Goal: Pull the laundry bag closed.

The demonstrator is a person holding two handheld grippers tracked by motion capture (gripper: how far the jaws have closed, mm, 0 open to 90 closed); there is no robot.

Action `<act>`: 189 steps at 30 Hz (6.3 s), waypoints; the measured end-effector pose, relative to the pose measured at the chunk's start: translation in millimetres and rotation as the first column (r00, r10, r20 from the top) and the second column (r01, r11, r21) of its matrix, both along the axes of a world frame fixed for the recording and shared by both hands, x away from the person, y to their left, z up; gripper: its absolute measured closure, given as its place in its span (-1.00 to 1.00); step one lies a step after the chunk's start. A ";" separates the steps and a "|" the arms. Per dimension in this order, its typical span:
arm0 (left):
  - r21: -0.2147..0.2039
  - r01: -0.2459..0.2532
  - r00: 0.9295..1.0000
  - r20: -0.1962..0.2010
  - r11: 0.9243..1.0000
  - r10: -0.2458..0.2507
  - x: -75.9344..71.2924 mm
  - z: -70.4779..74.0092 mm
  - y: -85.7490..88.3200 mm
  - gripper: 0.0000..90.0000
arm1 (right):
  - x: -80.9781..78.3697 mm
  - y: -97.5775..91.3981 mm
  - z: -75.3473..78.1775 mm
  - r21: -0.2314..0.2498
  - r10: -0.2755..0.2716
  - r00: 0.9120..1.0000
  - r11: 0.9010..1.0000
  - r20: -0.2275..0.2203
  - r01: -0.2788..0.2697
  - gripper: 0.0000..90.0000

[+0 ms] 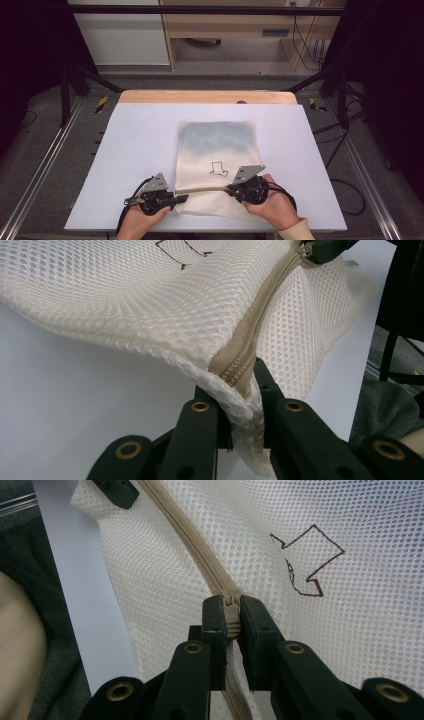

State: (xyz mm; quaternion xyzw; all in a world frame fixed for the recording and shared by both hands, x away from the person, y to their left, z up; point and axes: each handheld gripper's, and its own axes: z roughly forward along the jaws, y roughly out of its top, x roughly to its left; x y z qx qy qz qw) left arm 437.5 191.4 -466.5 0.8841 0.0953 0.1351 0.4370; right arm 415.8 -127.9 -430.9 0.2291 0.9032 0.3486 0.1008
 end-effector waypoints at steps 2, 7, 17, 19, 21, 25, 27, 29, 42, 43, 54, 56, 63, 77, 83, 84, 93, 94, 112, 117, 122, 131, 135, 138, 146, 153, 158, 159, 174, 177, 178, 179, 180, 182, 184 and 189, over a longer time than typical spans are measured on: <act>0.000 0.000 1.000 0.000 1.000 0.000 0.1 -0.1 -0.1 0.86 | -0.4 -0.4 -0.1 0.000 -0.005 1.000 1.000 -0.002 0.005 0.83; -0.002 0.001 1.000 -0.002 1.000 -0.001 0.1 -0.3 0.0 0.86 | -1.3 -1.5 -0.2 0.004 -0.010 1.000 1.000 -0.004 0.010 0.83; -0.001 0.000 1.000 -0.005 1.000 0.000 0.3 -1.1 0.2 0.86 | -1.7 -6.1 -1.0 0.007 -0.016 1.000 1.000 -0.003 0.016 0.83; 0.000 0.000 1.000 -0.004 1.000 0.000 0.4 -1.3 0.1 0.86 | -2.1 -7.8 -0.9 0.006 -0.022 1.000 1.000 -0.005 0.022 0.83; -0.002 0.002 1.000 -0.006 1.000 -0.002 0.3 -1.8 -0.2 0.86 | -2.3 -9.0 -1.0 0.005 -0.023 1.000 1.000 -0.006 0.023 0.83; 0.004 0.004 1.000 -0.001 1.000 -0.004 0.5 -2.2 -0.6 0.86 | -2.7 -10.8 -1.9 0.009 -0.026 1.000 1.000 -0.008 0.026 0.83; 0.001 0.002 1.000 -0.003 1.000 -0.002 0.4 -2.6 -0.7 0.86 | -2.7 -11.9 -2.3 0.015 -0.025 1.000 1.000 -0.007 0.025 0.83; 0.002 0.001 1.000 -0.003 1.000 -0.001 0.4 -2.7 -0.8 0.86 | -2.9 -13.2 -1.8 0.011 -0.030 1.000 0.999 -0.007 0.030 0.83; 0.005 0.000 1.000 0.000 1.000 0.000 0.6 -2.3 -0.5 0.86 | -4.0 -23.3 -1.2 0.017 -0.053 0.999 0.998 -0.005 0.053 0.83; 0.005 0.001 1.000 0.001 1.000 -0.001 0.7 -2.2 -0.4 0.86 | -3.9 -24.1 -1.4 0.019 -0.054 0.999 0.998 -0.003 0.054 0.83; 0.005 -0.002 1.000 0.001 1.000 0.002 0.4 -1.7 -0.1 0.86 | -5.5 -28.4 -1.6 0.016 -0.065 0.998 0.998 -0.007 0.065 0.83; 0.006 -0.002 1.000 0.002 1.000 0.002 0.4 -1.6 -0.3 0.86 | -5.8 -28.6 -1.8 0.015 -0.066 0.998 0.998 -0.006 0.066 0.83; 0.005 -0.002 1.000 0.001 1.000 0.002 0.3 -1.5 -0.2 0.86 | -6.1 -30.7 -1.7 0.018 -0.067 0.998 0.998 -0.006 0.067 0.83; 0.008 -0.002 1.000 0.004 1.000 0.002 0.8 -0.9 0.5 0.86 | -7.1 -39.9 -1.4 0.021 -0.088 0.996 0.996 -0.003 0.088 0.83; 0.007 -0.003 1.000 0.003 1.000 0.003 1.0 -1.2 0.7 0.86 | -7.8 -44.3 -1.9 0.022 -0.095 0.995 0.995 -0.006 0.095 0.83; 0.008 -0.003 1.000 0.003 1.000 0.003 1.0 -1.3 0.6 0.86 | -8.2 -45.0 -1.9 0.022 -0.099 0.995 0.995 -0.007 0.099 0.83; 0.010 -0.002 1.000 0.005 1.000 0.002 1.5 -1.8 0.8 0.86 | -9.0 -51.7 -1.9 0.023 -0.114 0.993 0.993 -0.008 0.114 0.82; 0.011 -0.002 1.000 0.005 1.000 0.001 1.5 -1.9 0.8 0.86 | -9.3 -53.7 -2.3 0.024 -0.115 0.993 0.993 -0.008 0.115 0.82; 0.011 -0.005 1.000 0.005 1.000 0.005 1.5 -2.2 1.1 0.86 | -12.7 -67.2 -4.3 0.032 -0.145 0.989 0.989 -0.010 0.145 0.82; 0.012 -0.005 1.000 0.005 1.000 0.005 1.4 -2.2 1.0 0.86 | -13.6 -69.1 -4.6 0.034 -0.149 0.989 0.988 -0.011 0.149 0.82; 0.010 -0.006 1.000 0.005 1.000 0.006 1.4 -1.7 1.3 0.86 | -14.2 -71.2 -4.8 0.031 -0.149 0.989 0.988 -0.009 0.149 0.82; 0.010 -0.009 1.000 0.005 1.000 0.009 1.1 -1.6 1.4 0.86 | -15.4 -74.3 -5.9 0.029 -0.156 0.988 0.987 -0.012 0.157 0.82; 0.010 -0.010 1.000 0.006 1.000 0.010 1.2 -1.4 1.6 0.86 | -15.7 -75.5 -6.3 0.030 -0.158 0.987 0.987 -0.011 0.158 0.82; 0.011 -0.008 1.000 0.006 1.000 0.008 1.5 -1.5 1.7 0.86 | -16.1 -76.4 -6.9 0.028 -0.162 0.987 0.986 -0.015 0.163 0.82; 0.012 -0.012 1.000 0.009 1.000 0.012 1.2 -1.1 2.0 0.86 | -17.1 -77.5 -7.7 0.029 -0.163 0.987 0.986 -0.015 0.163 0.82; 0.013 -0.012 1.000 0.010 1.000 0.012 1.3 -1.0 2.0 0.86 | -17.6 -79.3 -8.3 0.031 -0.168 0.986 0.985 -0.016 0.168 0.82; 0.013 -0.013 1.000 0.011 1.000 0.013 1.2 -0.7 2.1 0.86 | -18.2 -79.8 -8.6 0.029 -0.170 0.985 0.985 -0.018 0.170 0.82; 0.013 -0.013 1.000 0.011 1.000 0.013 1.3 -0.7 2.1 0.86 | -18.1 -80.5 -8.8 0.028 -0.165 0.986 0.986 -0.016 0.166 0.82; 0.016 -0.014 1.000 0.013 1.000 0.014 1.3 -0.5 2.3 0.86 | -20.2 -85.4 -10.1 0.030 -0.177 0.984 0.984 -0.020 0.178 0.82; 0.016 -0.016 1.000 0.012 1.000 0.015 1.1 -0.5 2.1 0.86 | -20.6 -87.1 -10.4 0.030 -0.178 0.984 0.983 -0.019 0.179 0.82; 0.016 -0.015 1.000 0.013 1.000 0.015 1.2 -0.6 2.1 0.86 | -20.7 -87.2 -10.6 0.029 -0.179 0.984 0.983 -0.020 0.180 0.82; 0.016 -0.015 1.000 0.013 1.000 0.015 1.2 -0.5 2.1 0.86 | -20.8 -87.5 -10.7 0.030 -0.178 0.984 0.983 -0.019 0.179 0.82; 0.016 -0.016 1.000 0.013 1.000 0.015 1.1 -0.5 2.1 0.86 | -21.4 -87.4 -10.6 0.032 -0.180 0.983 0.983 -0.020 0.181 0.82; 0.016 -0.015 1.000 0.013 1.000 0.015 1.1 -0.4 2.1 0.86 | -21.9 -87.7 -10.5 0.034 -0.182 0.983 0.983 -0.023 0.183 0.82; 0.016 -0.016 1.000 0.013 1.000 0.016 1.0 -0.4 2.0 0.86 | -22.2 -87.9 -10.7 0.034 -0.181 0.983 0.983 -0.023 0.182 0.82; 0.016 -0.017 1.000 0.013 1.000 0.017 0.8 -0.3 1.9 0.86 | -22.5 -89.2 -11.1 0.034 -0.182 0.983 0.983 -0.022 0.183 0.82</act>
